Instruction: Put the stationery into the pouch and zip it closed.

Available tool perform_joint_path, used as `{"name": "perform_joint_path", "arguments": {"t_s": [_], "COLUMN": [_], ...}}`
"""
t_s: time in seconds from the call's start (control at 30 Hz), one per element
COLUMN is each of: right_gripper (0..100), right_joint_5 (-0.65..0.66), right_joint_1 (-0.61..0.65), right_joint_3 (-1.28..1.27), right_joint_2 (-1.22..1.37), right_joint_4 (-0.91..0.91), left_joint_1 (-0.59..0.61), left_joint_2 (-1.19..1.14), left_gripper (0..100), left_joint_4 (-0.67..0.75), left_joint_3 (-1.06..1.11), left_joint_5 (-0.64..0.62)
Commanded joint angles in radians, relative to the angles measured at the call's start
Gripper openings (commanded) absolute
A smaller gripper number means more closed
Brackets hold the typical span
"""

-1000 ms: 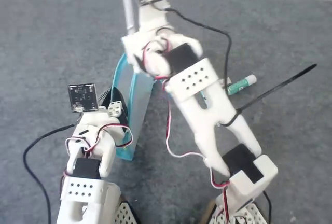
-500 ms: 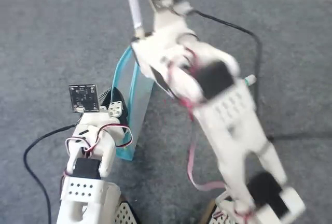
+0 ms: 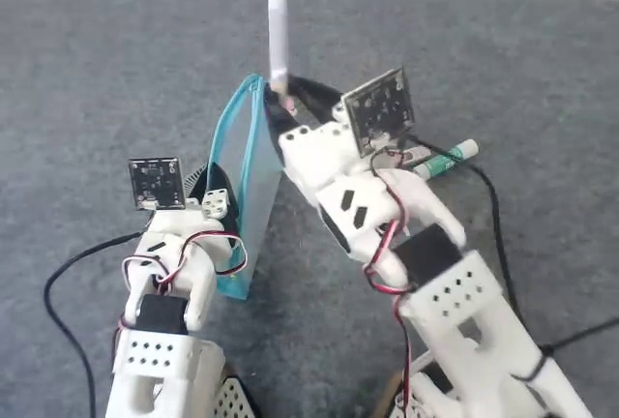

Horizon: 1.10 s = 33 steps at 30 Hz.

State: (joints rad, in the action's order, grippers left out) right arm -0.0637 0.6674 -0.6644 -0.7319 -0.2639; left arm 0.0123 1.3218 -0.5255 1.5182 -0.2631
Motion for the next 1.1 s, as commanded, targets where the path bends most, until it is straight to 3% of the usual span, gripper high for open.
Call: {"name": "perform_joint_path", "arguments": {"t_s": [0.0,0.37,0.9,1.07], "right_gripper": [0.6,0.6,0.7,10.4], "right_joint_5": [0.020,0.015,0.018,0.015], "right_joint_1": [0.008,0.042,0.041,0.042], "right_joint_3": [0.089,0.373,0.385,0.381], "right_joint_2": [0.163,0.595,0.668,0.667], "right_joint_4": [0.091,0.093,0.071,0.025], "left_joint_1": [-0.015,-0.069,-0.068,-0.068], "left_joint_2": [-0.008,-0.003,-0.003,-0.003], "left_gripper": [1,1,1,1], "left_joint_4": [0.006,0.003,0.005,0.006], "left_joint_3": [0.025,0.038,0.038,0.038], "left_joint_5": [0.008,0.009,0.009,0.009]}}
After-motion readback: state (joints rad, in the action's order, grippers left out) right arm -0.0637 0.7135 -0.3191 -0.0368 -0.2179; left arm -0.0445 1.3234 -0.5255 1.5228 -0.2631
